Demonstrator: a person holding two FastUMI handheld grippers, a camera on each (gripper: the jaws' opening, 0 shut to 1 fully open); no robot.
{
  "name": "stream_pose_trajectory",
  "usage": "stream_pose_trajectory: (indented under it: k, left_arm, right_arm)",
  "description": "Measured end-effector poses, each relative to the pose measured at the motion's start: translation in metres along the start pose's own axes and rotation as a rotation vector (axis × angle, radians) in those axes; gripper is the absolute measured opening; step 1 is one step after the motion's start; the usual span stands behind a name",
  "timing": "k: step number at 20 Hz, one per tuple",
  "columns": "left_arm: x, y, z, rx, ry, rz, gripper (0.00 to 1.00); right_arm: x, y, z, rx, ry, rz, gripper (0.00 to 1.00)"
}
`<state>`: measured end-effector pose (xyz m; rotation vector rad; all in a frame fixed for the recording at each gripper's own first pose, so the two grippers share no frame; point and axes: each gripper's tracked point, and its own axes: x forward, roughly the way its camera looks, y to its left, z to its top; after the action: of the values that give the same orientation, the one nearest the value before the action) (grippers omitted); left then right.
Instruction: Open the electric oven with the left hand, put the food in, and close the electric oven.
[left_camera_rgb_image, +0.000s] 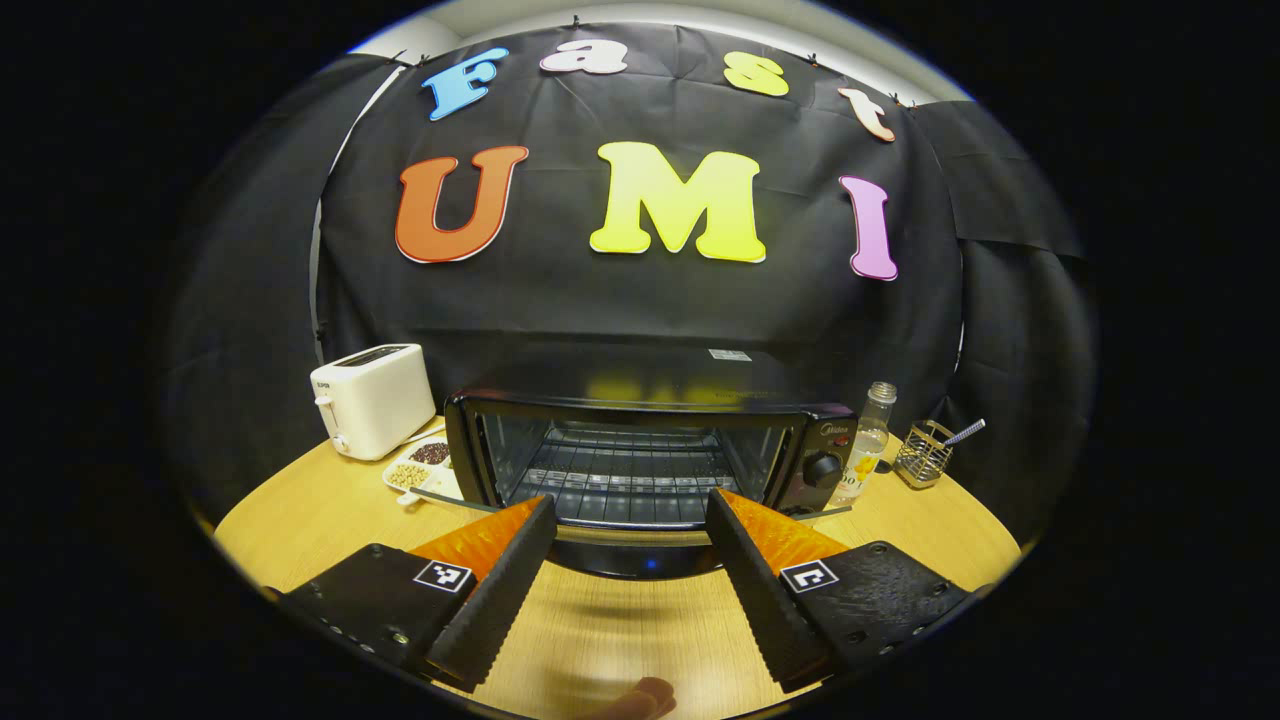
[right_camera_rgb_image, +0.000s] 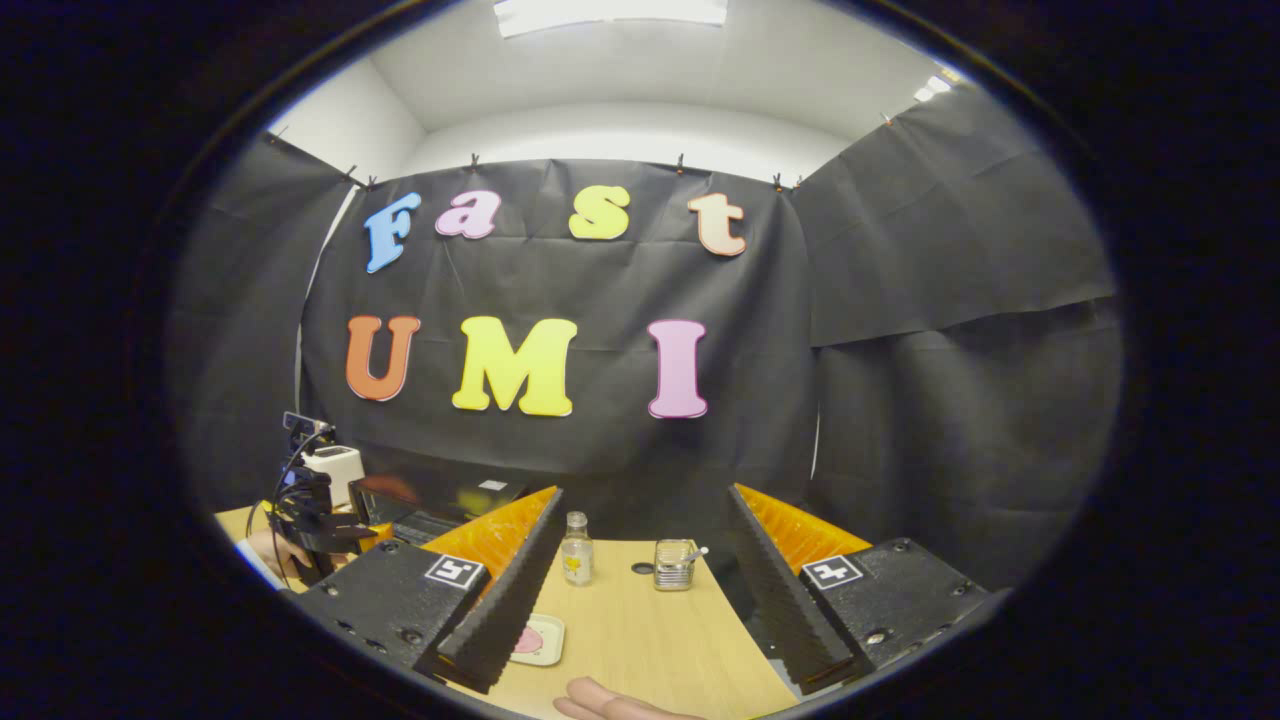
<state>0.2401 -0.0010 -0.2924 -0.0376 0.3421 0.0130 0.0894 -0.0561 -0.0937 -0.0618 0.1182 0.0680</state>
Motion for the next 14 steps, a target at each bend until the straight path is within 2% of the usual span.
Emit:
stream_pose_trajectory:
  k: [4, 8, 14]
  left_arm:
    - [-0.015, -0.002, -0.025, 0.003, 0.015, -0.018, 0.96]
    - [-0.026, -0.001, -0.047, 0.104, 0.014, -0.008, 0.96]
    - [-0.035, 0.0, -0.084, 0.08, 0.072, -0.014, 0.96]
  right_arm:
    - [-0.004, 0.011, -0.016, -0.007, 0.035, 0.035, 1.0]
    - [-0.001, 0.011, -0.025, 0.005, 0.057, 0.04, 1.0]
    - [0.001, 0.015, -0.046, 0.021, 0.108, 0.056, 1.0]
